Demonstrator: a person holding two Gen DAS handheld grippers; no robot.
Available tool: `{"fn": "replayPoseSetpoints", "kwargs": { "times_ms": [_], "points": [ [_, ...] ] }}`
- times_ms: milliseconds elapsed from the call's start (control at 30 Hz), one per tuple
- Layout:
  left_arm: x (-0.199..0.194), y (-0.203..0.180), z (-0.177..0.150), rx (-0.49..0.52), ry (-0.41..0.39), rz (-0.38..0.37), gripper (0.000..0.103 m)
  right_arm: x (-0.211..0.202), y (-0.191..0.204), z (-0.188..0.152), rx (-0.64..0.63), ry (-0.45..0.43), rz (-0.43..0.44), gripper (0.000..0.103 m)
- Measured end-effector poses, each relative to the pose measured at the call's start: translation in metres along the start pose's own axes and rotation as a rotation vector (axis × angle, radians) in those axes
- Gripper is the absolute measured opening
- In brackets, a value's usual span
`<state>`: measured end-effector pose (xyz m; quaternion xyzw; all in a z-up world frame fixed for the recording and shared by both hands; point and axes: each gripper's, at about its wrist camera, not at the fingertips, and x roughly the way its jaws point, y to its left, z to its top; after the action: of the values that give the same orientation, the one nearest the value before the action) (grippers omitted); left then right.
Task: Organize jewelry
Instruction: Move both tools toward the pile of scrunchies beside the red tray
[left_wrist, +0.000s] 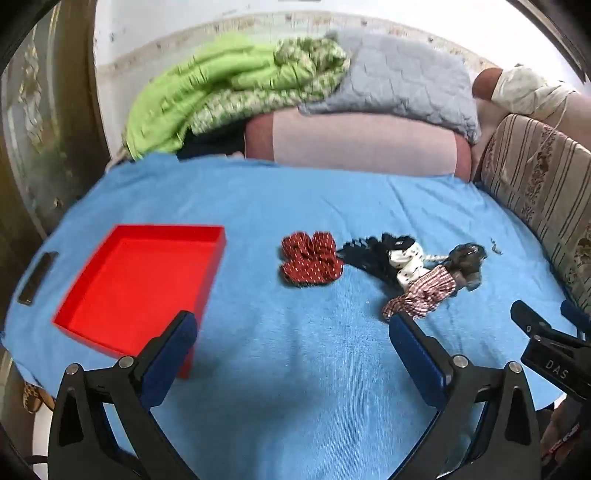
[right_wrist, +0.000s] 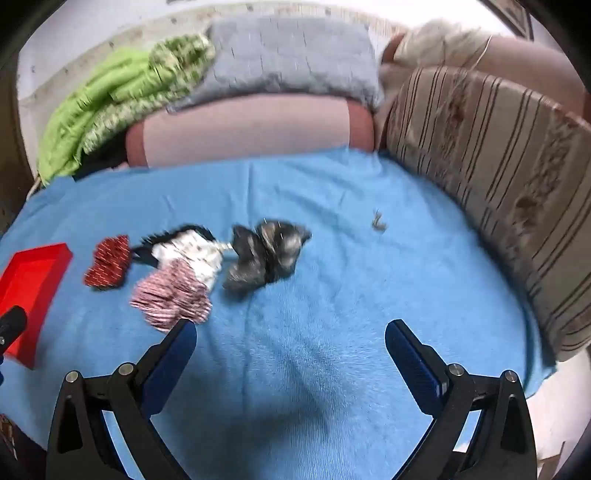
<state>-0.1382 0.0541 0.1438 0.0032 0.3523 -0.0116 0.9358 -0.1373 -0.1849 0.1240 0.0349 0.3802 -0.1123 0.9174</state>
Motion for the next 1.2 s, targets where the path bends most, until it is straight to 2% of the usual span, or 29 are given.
{"fn": "replayPoseSetpoints", "kwargs": {
  "times_ms": [133,267,433,767,1067,1200],
  "points": [
    [-0.040,0.001,-0.003,0.007,-0.072,0.001,0.103,-0.038,0.008,0.000,-0.001,-0.080,-0.003,0.103],
    [-0.062,0.002,-0.003,0.013,-0.080,-0.009,0.103,-0.067,0.011,-0.004,0.003,-0.126,-0.016,0.103],
    [-0.077,-0.001,-0.005,0.042,-0.087,0.014,0.103,-0.094,0.011,-0.008,0.019,-0.184,-0.027,0.103],
    [-0.079,0.008,-0.007,-0.007,-0.070,-0.041,0.103,-0.119,0.010,-0.012,0.022,-0.232,-0.044,0.103],
    [-0.079,0.015,-0.008,-0.018,-0.064,-0.032,0.103,-0.125,0.009,-0.009,0.032,-0.247,-0.039,0.103],
    [-0.073,0.011,-0.011,0.024,-0.045,-0.020,0.103,-0.122,0.011,-0.011,0.033,-0.241,-0.027,0.103]
  ]
}}
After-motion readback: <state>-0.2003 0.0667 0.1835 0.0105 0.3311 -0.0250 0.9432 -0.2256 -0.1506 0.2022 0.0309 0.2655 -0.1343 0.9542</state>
